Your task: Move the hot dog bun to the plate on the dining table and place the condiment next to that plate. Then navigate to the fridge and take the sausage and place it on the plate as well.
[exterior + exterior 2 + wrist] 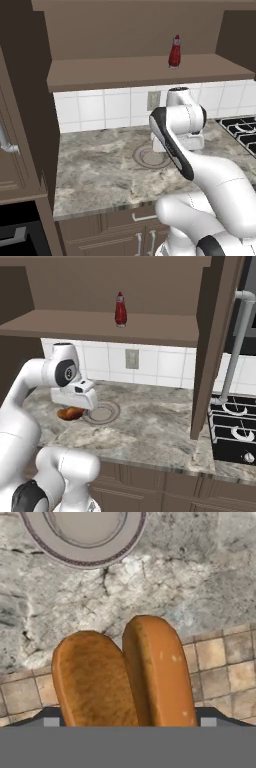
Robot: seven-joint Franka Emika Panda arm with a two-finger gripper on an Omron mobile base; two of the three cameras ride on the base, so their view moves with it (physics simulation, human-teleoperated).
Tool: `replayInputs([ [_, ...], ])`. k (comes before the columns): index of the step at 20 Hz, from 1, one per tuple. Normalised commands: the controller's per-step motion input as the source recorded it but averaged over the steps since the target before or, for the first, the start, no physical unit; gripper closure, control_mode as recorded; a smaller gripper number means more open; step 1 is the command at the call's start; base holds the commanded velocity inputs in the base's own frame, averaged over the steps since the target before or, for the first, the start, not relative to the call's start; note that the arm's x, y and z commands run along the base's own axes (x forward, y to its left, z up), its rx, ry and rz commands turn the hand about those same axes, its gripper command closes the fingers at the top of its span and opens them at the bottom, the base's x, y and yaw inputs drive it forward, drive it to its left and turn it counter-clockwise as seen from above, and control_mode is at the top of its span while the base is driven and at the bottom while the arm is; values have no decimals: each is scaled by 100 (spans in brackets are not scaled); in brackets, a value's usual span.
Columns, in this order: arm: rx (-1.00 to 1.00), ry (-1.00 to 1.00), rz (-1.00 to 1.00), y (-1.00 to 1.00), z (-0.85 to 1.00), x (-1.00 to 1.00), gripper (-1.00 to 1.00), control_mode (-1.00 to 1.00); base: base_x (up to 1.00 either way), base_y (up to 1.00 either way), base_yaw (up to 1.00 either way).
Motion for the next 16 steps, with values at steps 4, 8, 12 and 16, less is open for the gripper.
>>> replayInputs([
  [4, 0, 1, 1, 0, 0, -6, 100, 100, -58, 0, 0],
  [8, 0, 0, 0, 0, 0, 0, 100, 100, -100, 0, 0],
  [12, 0, 0, 0, 0, 0, 0, 100, 100, -100, -9, -13],
  [16, 0, 0, 0, 0, 0, 0, 100, 100, -55, -5, -80],
])
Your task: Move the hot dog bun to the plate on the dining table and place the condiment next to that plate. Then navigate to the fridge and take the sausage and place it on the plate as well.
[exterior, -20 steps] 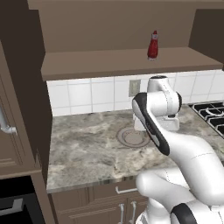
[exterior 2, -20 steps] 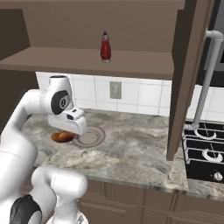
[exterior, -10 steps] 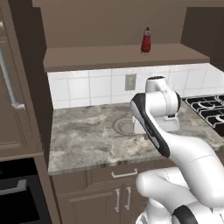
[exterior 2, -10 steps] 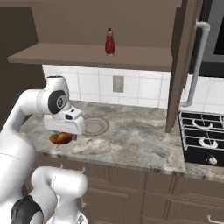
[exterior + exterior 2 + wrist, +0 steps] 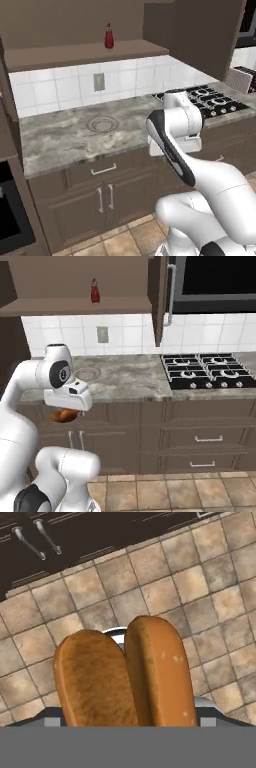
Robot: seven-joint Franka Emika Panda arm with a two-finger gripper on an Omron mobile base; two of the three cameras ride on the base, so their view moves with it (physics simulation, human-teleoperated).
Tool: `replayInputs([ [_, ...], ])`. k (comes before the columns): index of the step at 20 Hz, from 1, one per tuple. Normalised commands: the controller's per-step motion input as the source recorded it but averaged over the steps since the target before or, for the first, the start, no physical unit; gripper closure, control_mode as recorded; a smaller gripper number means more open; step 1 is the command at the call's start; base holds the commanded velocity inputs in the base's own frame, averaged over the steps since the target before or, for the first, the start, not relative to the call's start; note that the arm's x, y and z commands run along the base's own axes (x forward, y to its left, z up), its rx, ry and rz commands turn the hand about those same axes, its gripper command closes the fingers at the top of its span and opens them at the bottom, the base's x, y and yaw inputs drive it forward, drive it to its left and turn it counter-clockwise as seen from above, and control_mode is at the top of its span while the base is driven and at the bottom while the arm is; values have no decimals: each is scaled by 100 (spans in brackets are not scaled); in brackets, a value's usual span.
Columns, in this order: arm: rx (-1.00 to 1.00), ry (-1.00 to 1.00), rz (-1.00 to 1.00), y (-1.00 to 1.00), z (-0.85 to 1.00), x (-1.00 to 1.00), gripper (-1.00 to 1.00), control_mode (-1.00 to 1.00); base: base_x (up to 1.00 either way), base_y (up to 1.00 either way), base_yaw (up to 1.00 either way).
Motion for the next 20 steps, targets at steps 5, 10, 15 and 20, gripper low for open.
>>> replayInputs([
  [5, 0, 0, 0, 0, 0, 0, 100, 100, -15, 0, -96],
  [10, 0, 0, 0, 0, 0, 0, 100, 100, -10, 0, -95],
  [15, 0, 0, 0, 0, 0, 0, 100, 100, -10, -2, -92],
  [20, 0, 0, 0, 0, 0, 0, 100, 100, -17, -10, -87],
])
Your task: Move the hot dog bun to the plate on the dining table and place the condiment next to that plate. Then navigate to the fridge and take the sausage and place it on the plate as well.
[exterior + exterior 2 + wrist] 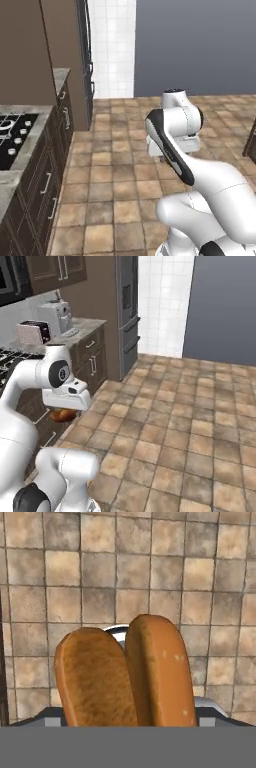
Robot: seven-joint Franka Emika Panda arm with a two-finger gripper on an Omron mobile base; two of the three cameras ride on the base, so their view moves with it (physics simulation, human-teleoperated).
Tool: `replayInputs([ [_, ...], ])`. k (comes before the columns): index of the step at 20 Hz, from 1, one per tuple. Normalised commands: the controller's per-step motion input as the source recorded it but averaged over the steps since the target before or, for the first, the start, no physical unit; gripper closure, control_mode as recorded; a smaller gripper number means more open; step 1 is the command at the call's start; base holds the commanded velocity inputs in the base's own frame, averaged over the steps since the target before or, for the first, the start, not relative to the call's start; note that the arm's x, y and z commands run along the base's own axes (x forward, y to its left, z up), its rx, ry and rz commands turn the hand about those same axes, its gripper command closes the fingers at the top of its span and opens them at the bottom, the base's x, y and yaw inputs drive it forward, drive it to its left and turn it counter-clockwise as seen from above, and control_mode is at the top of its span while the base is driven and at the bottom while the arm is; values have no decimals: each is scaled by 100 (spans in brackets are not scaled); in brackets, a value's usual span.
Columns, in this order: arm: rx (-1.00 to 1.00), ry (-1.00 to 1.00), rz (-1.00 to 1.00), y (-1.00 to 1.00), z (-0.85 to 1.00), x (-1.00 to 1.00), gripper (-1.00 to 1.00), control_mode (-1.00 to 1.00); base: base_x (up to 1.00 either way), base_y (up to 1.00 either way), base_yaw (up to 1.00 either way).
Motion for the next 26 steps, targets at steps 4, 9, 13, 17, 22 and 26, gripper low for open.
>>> replayInputs([
  [4, 0, 0, 0, 0, 0, 0, 100, 100, -13, -7, -85],
  [9, 0, 0, 0, 0, 0, 0, 100, 100, -14, -8, -82],
  [13, 0, 0, 0, 0, 0, 0, 100, 100, -14, -13, -81],
  [17, 0, 0, 0, 0, 0, 0, 100, 100, -15, -14, -80],
  [22, 0, 0, 0, 0, 0, 0, 100, 100, -13, -22, -78],
  [26, 0, 0, 0, 0, 0, 0, 100, 100, -10, -35, -76],
])
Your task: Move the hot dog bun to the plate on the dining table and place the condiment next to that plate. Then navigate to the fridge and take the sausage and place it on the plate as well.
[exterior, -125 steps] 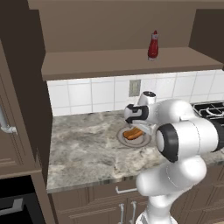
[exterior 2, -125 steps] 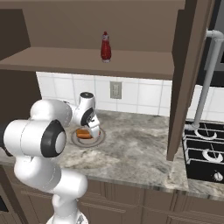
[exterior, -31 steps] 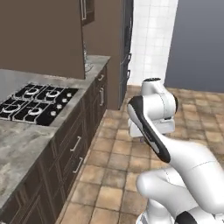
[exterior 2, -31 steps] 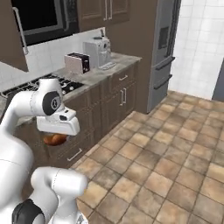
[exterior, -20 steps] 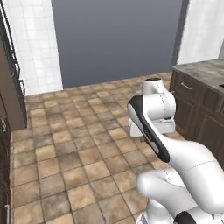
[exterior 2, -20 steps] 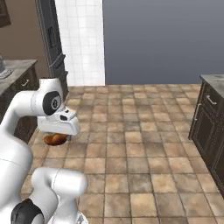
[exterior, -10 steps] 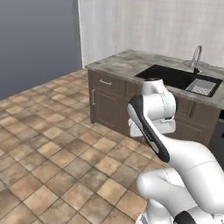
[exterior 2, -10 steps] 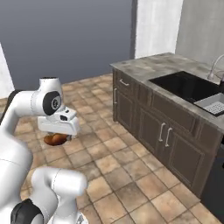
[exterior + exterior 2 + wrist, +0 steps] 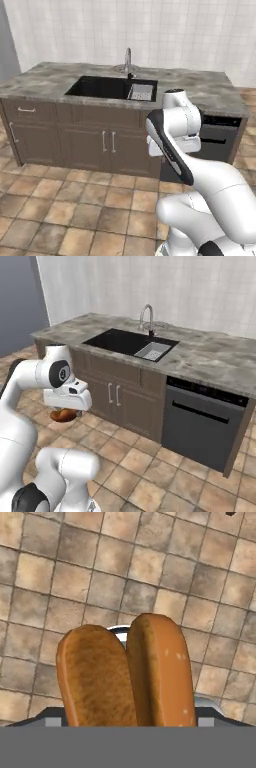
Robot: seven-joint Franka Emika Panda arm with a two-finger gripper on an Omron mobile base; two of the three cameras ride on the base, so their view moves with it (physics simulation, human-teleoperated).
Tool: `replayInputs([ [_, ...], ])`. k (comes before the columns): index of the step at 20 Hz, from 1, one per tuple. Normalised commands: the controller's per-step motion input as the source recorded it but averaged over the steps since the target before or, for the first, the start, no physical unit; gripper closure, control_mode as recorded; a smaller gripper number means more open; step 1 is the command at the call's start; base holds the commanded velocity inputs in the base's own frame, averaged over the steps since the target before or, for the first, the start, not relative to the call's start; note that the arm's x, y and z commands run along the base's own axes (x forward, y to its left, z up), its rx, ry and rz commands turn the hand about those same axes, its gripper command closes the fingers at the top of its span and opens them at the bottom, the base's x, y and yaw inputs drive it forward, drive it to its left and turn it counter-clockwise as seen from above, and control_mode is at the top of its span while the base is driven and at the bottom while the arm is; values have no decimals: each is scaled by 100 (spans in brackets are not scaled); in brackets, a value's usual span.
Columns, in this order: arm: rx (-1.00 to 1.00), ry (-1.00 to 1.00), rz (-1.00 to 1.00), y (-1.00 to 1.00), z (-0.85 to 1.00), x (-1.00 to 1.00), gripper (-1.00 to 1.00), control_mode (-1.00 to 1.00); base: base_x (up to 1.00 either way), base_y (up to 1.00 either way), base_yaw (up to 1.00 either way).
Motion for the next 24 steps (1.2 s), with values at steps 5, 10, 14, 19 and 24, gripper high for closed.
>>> replayInputs([
  [5, 0, 0, 0, 0, 0, 0, 100, 100, 0, -58, -57],
  [10, 0, 0, 0, 0, 0, 0, 100, 100, 21, -100, -30],
  [14, 0, 0, 0, 0, 0, 0, 100, 100, 51, -100, -25],
  [19, 0, 0, 0, 0, 0, 0, 100, 100, 81, -100, -20],
  [24, 0, 0, 0, 0, 0, 0, 100, 100, 99, -100, -12],
])
